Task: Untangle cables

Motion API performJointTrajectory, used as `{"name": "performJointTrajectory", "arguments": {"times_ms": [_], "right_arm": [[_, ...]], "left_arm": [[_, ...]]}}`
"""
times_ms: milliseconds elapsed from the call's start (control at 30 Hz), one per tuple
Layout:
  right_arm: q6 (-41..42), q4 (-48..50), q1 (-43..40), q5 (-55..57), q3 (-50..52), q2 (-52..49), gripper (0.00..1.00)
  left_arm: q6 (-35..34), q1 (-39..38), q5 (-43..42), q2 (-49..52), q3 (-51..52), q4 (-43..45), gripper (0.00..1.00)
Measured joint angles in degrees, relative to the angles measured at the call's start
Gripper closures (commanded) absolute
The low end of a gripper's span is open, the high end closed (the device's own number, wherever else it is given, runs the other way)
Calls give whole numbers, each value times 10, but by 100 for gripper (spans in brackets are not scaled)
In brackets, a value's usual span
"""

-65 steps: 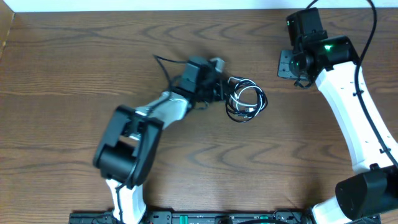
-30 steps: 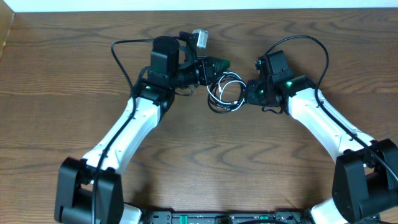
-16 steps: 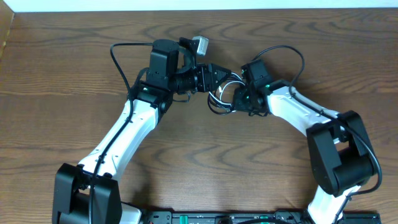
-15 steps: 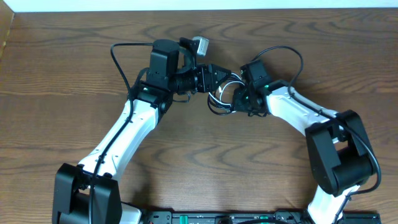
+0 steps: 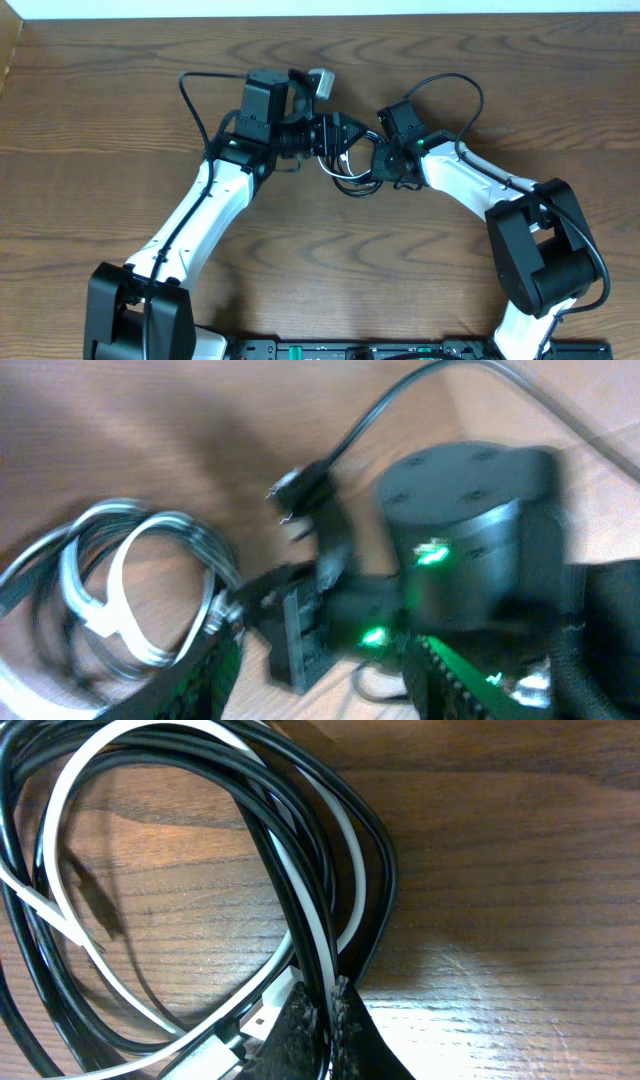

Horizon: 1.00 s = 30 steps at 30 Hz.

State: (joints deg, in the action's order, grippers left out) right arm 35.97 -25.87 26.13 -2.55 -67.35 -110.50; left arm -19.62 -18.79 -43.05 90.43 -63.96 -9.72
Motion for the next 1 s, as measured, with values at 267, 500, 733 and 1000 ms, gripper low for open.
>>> {"name": "performJointTrajectory", "arguments": {"times_ms": [267,500,733,1000], "right_arm": [[-47,-68,-26,6,-3,118,99],[-78,-85,-40,-10,-31,289,99],[-87,-121,-41,-8,-32,335,99],[-127,-158,-82,-24,-33,268,99]], "left_arm": [[75,4,64,0,0,-77,25],[107,3,81,5,0,-78,17],[111,2,60,62,0,-46,15],[111,2,44,96,0,-39,15]]}}
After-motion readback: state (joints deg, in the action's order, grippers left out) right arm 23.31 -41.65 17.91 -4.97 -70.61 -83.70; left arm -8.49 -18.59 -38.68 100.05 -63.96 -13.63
